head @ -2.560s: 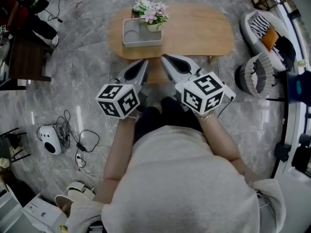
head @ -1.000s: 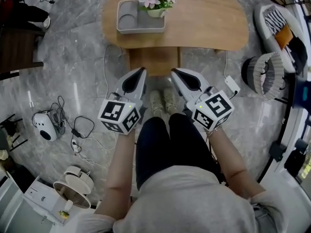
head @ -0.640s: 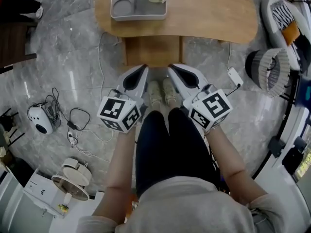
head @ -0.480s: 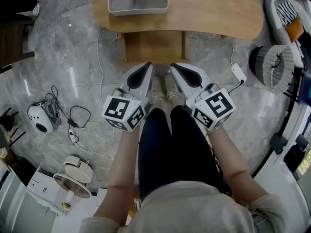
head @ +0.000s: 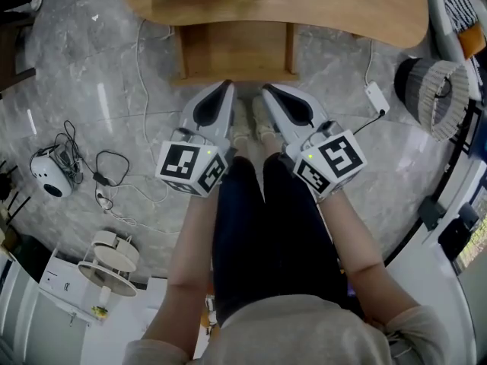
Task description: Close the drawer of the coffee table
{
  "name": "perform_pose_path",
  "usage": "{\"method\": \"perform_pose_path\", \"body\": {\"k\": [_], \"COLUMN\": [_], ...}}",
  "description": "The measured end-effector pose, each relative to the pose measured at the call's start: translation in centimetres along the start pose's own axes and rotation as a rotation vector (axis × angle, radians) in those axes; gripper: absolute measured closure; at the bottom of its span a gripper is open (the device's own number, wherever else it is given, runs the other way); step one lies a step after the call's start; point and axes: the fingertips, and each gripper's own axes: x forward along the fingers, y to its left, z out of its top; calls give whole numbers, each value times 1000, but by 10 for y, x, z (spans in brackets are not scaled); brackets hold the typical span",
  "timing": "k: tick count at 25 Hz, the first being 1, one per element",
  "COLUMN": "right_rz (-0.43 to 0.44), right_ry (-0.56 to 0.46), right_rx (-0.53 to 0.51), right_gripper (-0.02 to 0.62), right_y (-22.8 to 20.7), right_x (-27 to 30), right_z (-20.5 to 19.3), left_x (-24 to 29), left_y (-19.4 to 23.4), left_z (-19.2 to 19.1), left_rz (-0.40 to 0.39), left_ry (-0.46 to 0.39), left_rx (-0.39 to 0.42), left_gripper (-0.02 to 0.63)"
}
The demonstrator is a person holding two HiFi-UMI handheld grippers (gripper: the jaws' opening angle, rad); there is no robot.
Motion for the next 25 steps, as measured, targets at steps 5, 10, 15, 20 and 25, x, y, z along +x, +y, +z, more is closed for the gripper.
{"method": "perform_pose_path", "body": {"k": [5, 10, 15, 20, 25], "right_rz": [-14, -24, -44, -8, -21], "right_ry": [13, 46, 87, 123, 105], "right_rx": [25, 36, 16, 92, 92], "right_gripper": [594, 594, 594, 594, 594], "right_y": [-20, -32, -50, -63, -73], "right_x": [11, 22, 36, 50, 58], "right_z": [-39, -75, -110, -139, -162], "left_x": [14, 19, 28, 35, 45], "left_y": [17, 38, 48, 55, 60], "left_z": [-39, -76, -110, -139, -169], "left_rz": [27, 79, 90, 80, 76], "left_ry": [25, 47, 71, 69, 99], "left_rx": [-17, -54, -76, -99, -29], "left_gripper": [603, 603, 603, 603, 603]}}
